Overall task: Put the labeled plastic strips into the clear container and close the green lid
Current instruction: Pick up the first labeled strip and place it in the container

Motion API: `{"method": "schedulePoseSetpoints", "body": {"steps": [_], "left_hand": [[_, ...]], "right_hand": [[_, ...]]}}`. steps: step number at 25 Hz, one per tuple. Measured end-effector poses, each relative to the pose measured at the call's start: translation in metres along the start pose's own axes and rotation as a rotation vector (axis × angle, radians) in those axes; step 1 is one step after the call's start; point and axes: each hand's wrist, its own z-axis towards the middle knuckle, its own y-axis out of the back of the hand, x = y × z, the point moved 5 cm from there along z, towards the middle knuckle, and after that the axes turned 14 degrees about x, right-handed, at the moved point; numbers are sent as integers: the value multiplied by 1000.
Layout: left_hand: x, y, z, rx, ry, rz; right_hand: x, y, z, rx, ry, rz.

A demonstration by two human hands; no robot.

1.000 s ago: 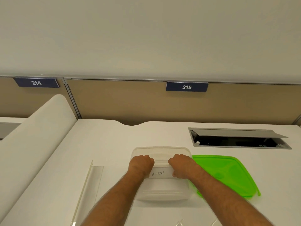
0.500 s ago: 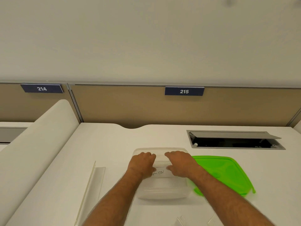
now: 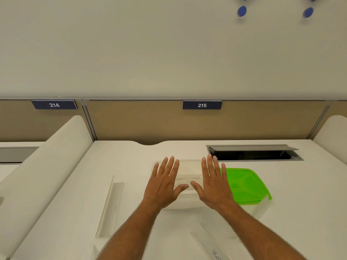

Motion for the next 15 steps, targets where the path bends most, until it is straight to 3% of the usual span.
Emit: {"method": "schedulePoseSetpoints", "body": {"steps": [15], "left_hand": [[-82, -45, -64, 61, -252, 18]], "right_hand": [[-37, -37, -120, 167, -107, 45]]}}
